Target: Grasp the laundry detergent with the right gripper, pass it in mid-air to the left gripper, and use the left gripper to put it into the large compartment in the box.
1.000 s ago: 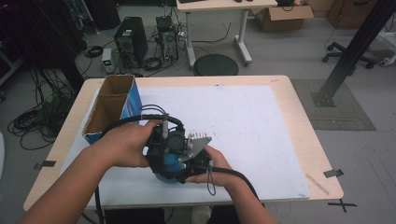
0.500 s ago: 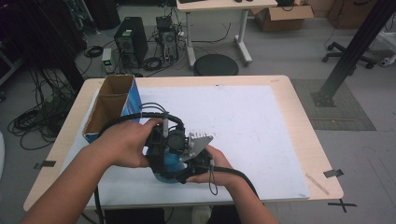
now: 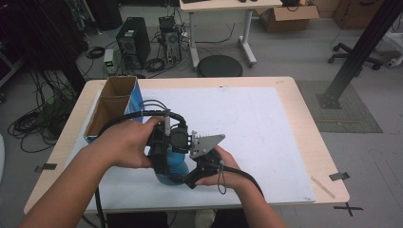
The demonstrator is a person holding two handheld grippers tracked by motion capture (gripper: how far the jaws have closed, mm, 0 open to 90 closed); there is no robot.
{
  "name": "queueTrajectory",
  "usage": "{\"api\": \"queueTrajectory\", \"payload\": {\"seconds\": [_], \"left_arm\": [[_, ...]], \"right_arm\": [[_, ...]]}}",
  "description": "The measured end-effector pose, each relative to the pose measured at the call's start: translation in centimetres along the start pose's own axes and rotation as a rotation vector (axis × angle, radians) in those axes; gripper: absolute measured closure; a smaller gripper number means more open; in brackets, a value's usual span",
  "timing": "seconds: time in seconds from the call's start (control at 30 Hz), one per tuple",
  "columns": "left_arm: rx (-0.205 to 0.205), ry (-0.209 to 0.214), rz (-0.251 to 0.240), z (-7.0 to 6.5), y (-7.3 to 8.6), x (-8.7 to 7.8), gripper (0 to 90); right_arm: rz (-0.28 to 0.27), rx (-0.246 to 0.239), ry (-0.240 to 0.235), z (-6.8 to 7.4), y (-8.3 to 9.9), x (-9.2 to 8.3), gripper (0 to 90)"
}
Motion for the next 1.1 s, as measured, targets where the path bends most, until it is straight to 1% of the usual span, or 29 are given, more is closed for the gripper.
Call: {"api": "queueTrajectory", "payload": {"seconds": [0.07,0.2,0.23,0.33,0.43,0.47,0.5,0.53,0.57,0.67,0.7,0.73,0.77,0.8,0.87,0.93,0.97,1.03,1.07,1.1], "left_arm": [[0.001,-0.001,-0.003,0.0,0.0,-0.2,39.2],[-0.004,0.007,-0.008,-0.1,0.0,-0.7,39.2],[-0.004,0.011,-0.002,-0.1,-0.1,-0.8,39.2],[-0.009,0.014,-0.001,0.0,-0.1,-1.2,39.2],[-0.029,0.022,0.005,0.1,0.0,-1.6,39.2],[-0.038,0.022,0.006,0.2,0.1,-1.8,39.2],[-0.038,0.022,0.006,0.2,0.1,-1.8,39.2],[-0.087,0.024,0.025,0.5,0.0,-2.3,39.1],[-0.114,0.026,0.034,0.7,0.0,-2.6,39.1],[-0.186,0.021,0.034,1.0,0.1,-3.6,39.1],[-0.186,0.021,0.034,1.0,0.1,-3.6,39.1],[-0.245,0.032,0.026,1.4,0.3,-4.3,39.1],[-0.245,0.032,0.026,1.4,0.3,-4.3,39.1],[-0.313,0.038,0.001,1.8,0.5,-5.0,39.0],[-0.377,0.043,-0.03,2.2,0.8,-5.6,38.9],[-0.433,0.047,-0.059,2.6,1.2,-6.2,39.0],[-0.433,0.047,-0.059,2.6,1.2,-6.2,38.9],[-0.479,0.05,-0.073,3.0,1.5,-6.7,38.9],[-0.524,0.053,-0.083,3.4,1.8,-7.1,38.9],[-0.524,0.053,-0.083,3.4,1.8,-7.1,38.9]], "right_arm": [[0.001,0.013,-0.016,-0.2,0.1,-0.3,12.3],[-0.003,0.014,-0.022,-0.5,0.1,-0.7,10.4],[-0.007,0.016,-0.026,-0.5,0.0,-0.8,9.8],[-0.007,0.027,-0.04,-0.6,-0.1,-1.0,5.6],[-0.007,0.049,-0.048,-0.8,0.1,-1.5,1.6],[-0.008,0.054,-0.048,-0.9,0.1,-1.7,1.5],[-0.008,0.054,-0.048,-0.9,0.1,-1.7,1.5],[-0.016,0.06,-0.044,-1.0,0.3,-2.4,1.0],[-0.021,0.061,-0.038,-1.1,0.4,-2.7,0.7],[-0.041,0.076,-0.02,-1.3,0.7,-3.8,0.5],[-0.045,0.079,-0.013,-1.4,0.8,-4.1,0.5],[-0.048,0.081,-0.007,-1.4,0.9,-4.4,0.5],[-0.052,0.085,-0.002,-1.5,0.9,-4.7,0.5],[-0.054,0.086,0.005,-1.6,1.0,-5.0,0.4],[-0.056,0.072,0.028,-1.7,1.1,-5.6,0.4],[-0.055,0.071,0.048,-1.8,1.1,-6.2,0.4],[-0.055,0.071,0.048,-1.8,1.1,-6.2,0.4],[-0.05,0.065,0.059,-1.9,1.0,-6.8,0.4],[-0.045,0.068,0.066,-2.0,0.9,-7.3,0.4],[-0.045,0.068,0.066,-2.0,0.9,-7.3,0.4]]}}
Point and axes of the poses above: each handheld gripper's, and its own axes: x roughly forward along the jaws, y roughly out of its underside, z roughly to its left, the point moved 1 cm from there along x, roughly forward along the jaws, and after that the axes turned 7 degrees about y, right-handed, at the moved point
